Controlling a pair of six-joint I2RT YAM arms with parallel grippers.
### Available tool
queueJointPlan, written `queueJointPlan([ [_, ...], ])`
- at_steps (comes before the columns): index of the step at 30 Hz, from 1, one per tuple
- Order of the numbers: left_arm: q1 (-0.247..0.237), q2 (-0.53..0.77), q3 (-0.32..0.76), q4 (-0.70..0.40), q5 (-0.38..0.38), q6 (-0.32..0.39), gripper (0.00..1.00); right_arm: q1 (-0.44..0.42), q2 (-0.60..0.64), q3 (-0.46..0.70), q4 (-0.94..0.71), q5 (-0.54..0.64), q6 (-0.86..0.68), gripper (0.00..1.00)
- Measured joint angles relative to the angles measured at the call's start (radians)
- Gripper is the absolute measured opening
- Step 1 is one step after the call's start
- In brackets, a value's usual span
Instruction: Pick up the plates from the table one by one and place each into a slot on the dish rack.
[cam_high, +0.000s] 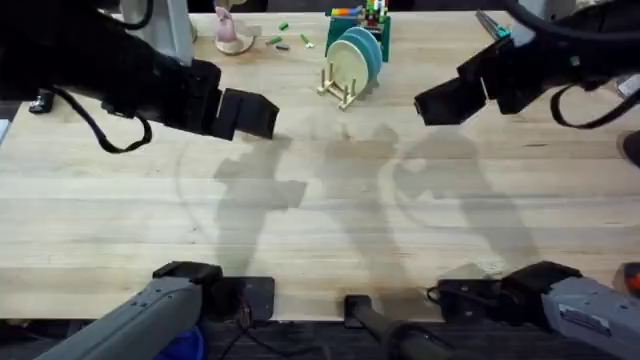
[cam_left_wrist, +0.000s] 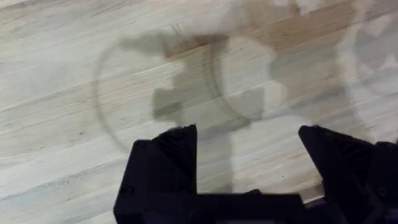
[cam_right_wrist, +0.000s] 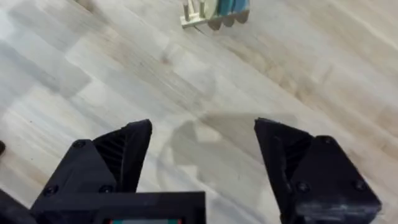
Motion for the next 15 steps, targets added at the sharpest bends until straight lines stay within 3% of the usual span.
queueJointPlan([
  [15,0.000,0.000,0.000,0.042,0.002,0.000,0.996,0.000,0.000,0.000,-0.078,0.000,0.027,0.994],
])
